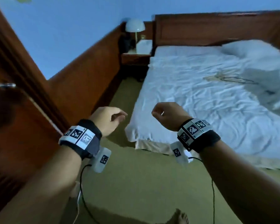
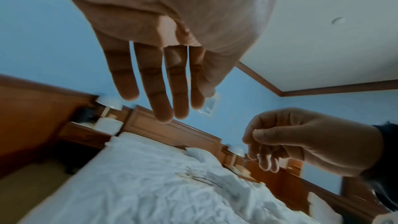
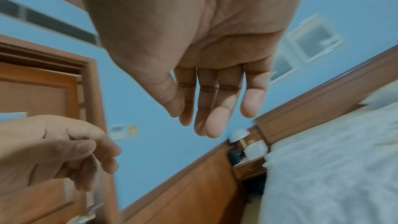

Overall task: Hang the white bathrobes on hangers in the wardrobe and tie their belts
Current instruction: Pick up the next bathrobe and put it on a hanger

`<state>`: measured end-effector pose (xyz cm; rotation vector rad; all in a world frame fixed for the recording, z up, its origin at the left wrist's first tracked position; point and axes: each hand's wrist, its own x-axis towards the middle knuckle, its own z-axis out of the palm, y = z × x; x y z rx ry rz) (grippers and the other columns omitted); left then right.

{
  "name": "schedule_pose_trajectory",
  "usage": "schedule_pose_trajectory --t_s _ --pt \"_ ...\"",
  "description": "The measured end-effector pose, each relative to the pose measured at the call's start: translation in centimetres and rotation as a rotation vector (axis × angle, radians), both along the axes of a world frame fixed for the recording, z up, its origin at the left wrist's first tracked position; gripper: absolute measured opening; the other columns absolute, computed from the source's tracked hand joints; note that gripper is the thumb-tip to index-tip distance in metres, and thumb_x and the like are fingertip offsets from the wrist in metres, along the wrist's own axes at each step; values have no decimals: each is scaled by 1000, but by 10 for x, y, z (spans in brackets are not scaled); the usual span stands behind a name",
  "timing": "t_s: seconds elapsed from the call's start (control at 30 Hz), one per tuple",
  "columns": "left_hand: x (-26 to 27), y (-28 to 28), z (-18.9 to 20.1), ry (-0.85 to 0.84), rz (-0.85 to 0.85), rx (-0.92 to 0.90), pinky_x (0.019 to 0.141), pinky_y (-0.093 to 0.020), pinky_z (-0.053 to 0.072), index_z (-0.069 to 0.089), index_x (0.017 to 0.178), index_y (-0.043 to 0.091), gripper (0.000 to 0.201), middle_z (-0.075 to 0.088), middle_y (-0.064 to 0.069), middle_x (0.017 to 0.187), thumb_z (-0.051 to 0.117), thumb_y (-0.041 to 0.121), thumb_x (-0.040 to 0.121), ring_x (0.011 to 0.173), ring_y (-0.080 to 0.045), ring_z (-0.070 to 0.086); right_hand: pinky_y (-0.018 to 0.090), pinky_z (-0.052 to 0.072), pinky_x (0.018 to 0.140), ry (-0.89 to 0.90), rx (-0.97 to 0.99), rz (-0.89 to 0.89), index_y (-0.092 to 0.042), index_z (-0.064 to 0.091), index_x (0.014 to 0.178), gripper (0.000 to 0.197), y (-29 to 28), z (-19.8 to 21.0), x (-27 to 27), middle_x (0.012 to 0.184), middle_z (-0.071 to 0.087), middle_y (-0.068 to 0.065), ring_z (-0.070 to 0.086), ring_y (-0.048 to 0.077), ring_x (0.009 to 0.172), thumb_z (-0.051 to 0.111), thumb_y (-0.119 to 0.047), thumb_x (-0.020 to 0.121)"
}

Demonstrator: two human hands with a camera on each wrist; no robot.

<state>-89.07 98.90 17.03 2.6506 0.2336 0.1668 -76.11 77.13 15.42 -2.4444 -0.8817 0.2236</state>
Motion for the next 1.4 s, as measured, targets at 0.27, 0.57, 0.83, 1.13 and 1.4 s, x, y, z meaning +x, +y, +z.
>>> schedule_pose_trajectory --t_s 0.27,0.57,0.83,1.13,1.4 --pt "250 -230 -44 119 -393 -54 70 -21 42 68 106 30 17 68 12 99 57 33 93 81 -7 60 32 53 74 40 -34 -476 -29 66 91 11 -283 -29 136 87 67 -10 59 11 76 56 -33 91" --pt "421 -419 -87 253 -705 -136 69 -14 41 69 105 29 16 67 14 96 58 31 93 81 2 59 27 52 71 122 -23 -766 -25 69 94 15 -469 -59 218 87 67 -11 61 9 80 55 -30 92" --pt "614 -562 -120 275 -899 -97 76 -22 47 69 106 26 18 68 11 99 57 31 94 84 -4 60 26 49 69 89 -38 -988 -25 67 92 13 -613 -76 352 87 66 -11 59 9 78 55 -30 92" --pt "791 -743 -136 373 -1084 -29 79 -22 47 70 103 25 16 67 10 94 58 28 92 85 -7 60 36 54 72 242 -109 -1172 -26 65 90 14 -752 -101 459 86 66 -12 61 13 78 52 -30 92" --pt "871 -838 -180 475 -1045 20 78 -22 47 69 105 26 18 68 9 97 58 27 92 83 -8 61 33 54 74 347 -166 -1113 -28 65 91 15 -876 -164 571 89 66 -8 62 14 80 52 -33 91"
